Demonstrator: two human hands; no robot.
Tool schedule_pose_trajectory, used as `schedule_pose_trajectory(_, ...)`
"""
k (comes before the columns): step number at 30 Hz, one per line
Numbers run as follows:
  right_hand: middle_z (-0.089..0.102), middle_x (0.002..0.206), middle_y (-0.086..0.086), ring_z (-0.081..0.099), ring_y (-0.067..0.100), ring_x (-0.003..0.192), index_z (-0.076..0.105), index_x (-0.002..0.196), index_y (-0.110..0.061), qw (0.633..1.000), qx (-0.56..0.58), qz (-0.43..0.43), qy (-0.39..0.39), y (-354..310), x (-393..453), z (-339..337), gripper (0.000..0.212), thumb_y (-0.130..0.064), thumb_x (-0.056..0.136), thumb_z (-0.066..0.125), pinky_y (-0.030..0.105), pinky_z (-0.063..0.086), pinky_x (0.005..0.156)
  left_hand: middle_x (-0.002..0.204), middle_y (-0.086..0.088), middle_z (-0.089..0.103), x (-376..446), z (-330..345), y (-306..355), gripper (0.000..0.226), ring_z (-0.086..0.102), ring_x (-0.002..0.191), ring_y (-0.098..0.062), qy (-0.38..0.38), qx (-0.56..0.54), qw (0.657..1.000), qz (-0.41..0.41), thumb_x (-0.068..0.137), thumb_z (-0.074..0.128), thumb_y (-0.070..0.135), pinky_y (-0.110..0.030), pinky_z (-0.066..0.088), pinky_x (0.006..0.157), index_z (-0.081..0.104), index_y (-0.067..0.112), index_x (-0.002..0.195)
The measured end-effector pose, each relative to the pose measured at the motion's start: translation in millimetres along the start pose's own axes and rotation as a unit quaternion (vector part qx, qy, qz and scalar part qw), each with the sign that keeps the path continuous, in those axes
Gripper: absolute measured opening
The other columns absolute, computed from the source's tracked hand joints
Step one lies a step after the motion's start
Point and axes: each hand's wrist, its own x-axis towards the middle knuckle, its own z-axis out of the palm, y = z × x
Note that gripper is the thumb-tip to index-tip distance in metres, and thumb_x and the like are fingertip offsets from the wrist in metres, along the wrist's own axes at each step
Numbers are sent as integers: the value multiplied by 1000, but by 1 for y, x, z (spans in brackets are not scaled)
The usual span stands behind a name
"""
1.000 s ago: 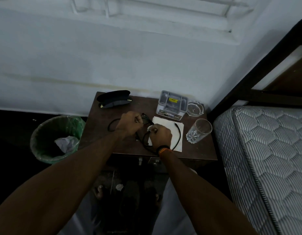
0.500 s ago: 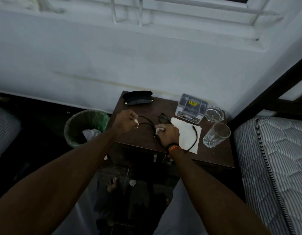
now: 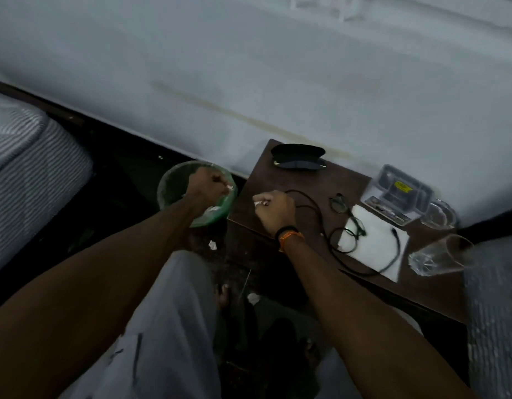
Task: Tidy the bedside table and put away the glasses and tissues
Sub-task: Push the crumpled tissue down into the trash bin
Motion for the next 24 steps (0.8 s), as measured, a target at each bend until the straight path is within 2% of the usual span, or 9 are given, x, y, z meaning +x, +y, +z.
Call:
schedule_pose_trajectory(1, 73, 108, 6, 66, 26, 99, 78, 100, -17, 1000, -8, -10, -10, -4, 5, 3, 25, -14, 80, 64, 37, 53, 92, 90, -6, 77, 5, -3, -3, 14, 71, 85, -18, -6, 5, 1000, -2, 70, 79, 11, -29, 58, 79, 79, 13, 84)
schedule_pose_trajectory(3, 72, 109, 7, 66, 27, 98, 78, 100, -16, 999, -22, -23, -21, -11, 17, 11, 26, -12, 80, 62, 38, 54, 92, 93, -9, 77, 13, -8, -11, 15, 70, 92, -25, -11, -7, 1000, -6, 72, 77, 8, -32, 56, 83, 79, 11, 87)
schedule_pose_trajectory(5, 72, 110, 6, 66, 26, 100, 78, 101, -15, 997, -43, -35, -44, -24, 39, 34, 28, -10, 82, 59, 37, 54, 94, 93, -8, 77, 26, -18, -29, 14, 71, 92, -23, 0, -14, 1000, -21, 73, 75, 5, -25, 53, 76, 79, 10, 86)
schedule_pose_trajectory(8, 73, 112, 7, 67, 26, 102, 77, 102, -14, 994, -77, -53, -63, -39, 67, 62, 26, -9, 85, 58, 36, 54, 94, 97, -10, 77, 42, -26, -57, 16, 70, 95, -21, 8, -37, 998, -54, 75, 74, 2, -26, 55, 79, 79, 6, 89)
schedule_pose_trajectory(11, 70, 116, 12, 65, 29, 104, 77, 100, -11, 988, -116, -66, -77, -45, 95, 86, 24, -7, 85, 58, 35, 53, 94, 99, -10, 76, 57, -25, -80, 18, 67, 87, -15, 19, -47, 995, -85, 76, 73, 2, -24, 52, 77, 78, 5, 93)
schedule_pose_trajectory(15, 74, 100, 15, 66, 34, 96, 77, 91, -7, 976, -175, -94, -89, -48, 122, 106, 18, -11, 79, 65, 37, 54, 81, 99, -8, 77, 74, -15, -107, 16, 68, 87, -16, 18, -57, 992, -114, 77, 73, 5, -20, 50, 65, 78, 8, 93)
schedule_pose_trajectory(20, 72, 108, 11, 64, 33, 104, 76, 97, -14, 965, -217, -98, -111, -45, 148, 127, 20, -17, 79, 67, 36, 52, 87, 102, -8, 76, 93, 2, -130, 18, 68, 98, -22, 29, -73, 988, -133, 80, 69, 5, -24, 51, 78, 78, 9, 96)
schedule_pose_trajectory(24, 71, 107, 12, 64, 35, 100, 74, 97, -12, 969, -213, -91, -89, -45, 154, 136, 19, -14, 83, 62, 40, 55, 86, 107, -5, 75, 102, 11, -139, 26, 66, 107, -19, 3, -90, 987, -131, 80, 61, 0, -32, 54, 95, 77, 9, 98)
